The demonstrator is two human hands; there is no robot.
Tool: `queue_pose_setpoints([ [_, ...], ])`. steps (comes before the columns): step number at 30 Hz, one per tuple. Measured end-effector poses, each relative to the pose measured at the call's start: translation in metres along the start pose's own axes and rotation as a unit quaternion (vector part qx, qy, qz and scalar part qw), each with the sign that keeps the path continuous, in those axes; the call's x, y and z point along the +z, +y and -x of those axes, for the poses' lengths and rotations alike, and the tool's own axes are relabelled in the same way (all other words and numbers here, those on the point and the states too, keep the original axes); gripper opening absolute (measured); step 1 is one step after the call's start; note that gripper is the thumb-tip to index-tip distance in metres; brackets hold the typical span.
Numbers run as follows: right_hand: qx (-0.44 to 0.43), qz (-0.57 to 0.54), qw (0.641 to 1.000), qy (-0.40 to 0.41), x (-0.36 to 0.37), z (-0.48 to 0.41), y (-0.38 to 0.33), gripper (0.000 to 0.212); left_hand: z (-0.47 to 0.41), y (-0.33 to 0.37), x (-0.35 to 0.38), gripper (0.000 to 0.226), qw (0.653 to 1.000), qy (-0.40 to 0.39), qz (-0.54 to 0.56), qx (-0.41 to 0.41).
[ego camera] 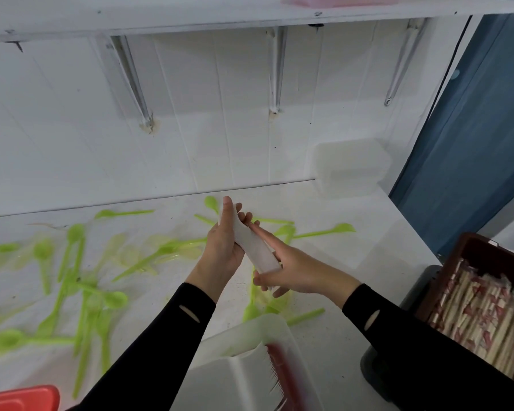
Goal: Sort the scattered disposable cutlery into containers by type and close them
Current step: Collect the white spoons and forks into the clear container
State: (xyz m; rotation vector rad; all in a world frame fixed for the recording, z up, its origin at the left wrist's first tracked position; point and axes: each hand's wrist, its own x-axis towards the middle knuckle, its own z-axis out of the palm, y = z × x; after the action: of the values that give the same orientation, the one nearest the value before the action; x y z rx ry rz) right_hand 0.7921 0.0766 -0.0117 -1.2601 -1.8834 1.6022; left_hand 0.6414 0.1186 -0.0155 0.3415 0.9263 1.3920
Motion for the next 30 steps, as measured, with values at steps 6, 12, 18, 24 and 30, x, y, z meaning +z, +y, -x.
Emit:
queue_pose_setpoints([
  [6, 0.003, 0.029, 0.996, 0.079, -0.004, -0.003, 0.004, 0.060, -0.003, 0.011, -0.005, 0.030, 0.998, -0.011, 0.057, -0.019],
  [12, -0.005, -0.025, 0.996, 0.081, -0.009, 0.001, 0.000, 0.048, 0.004, 0.016, -0.002, 0.022, 0.994, -0.106, 0.022, -0.019],
  [18, -0.017, 0.013, 0.994, 0.106, -0.009, -0.002, 0.006, 0.047, 0.007, 0.015, 0.000, 0.017, 0.995, -0.098, 0.033, -0.015],
  [24, -0.013, 0.166, 0.971, 0.174, -0.016, -0.010, 0.018, 0.039, 0.003, 0.016, -0.002, 0.018, 0.995, -0.024, 0.096, 0.002],
  [30, -0.048, 0.067, 0.982, 0.167, -0.017, -0.009, 0.013, 0.032, 0.013, 0.008, 0.001, 0.044, 0.978, -0.140, -0.112, 0.102],
])
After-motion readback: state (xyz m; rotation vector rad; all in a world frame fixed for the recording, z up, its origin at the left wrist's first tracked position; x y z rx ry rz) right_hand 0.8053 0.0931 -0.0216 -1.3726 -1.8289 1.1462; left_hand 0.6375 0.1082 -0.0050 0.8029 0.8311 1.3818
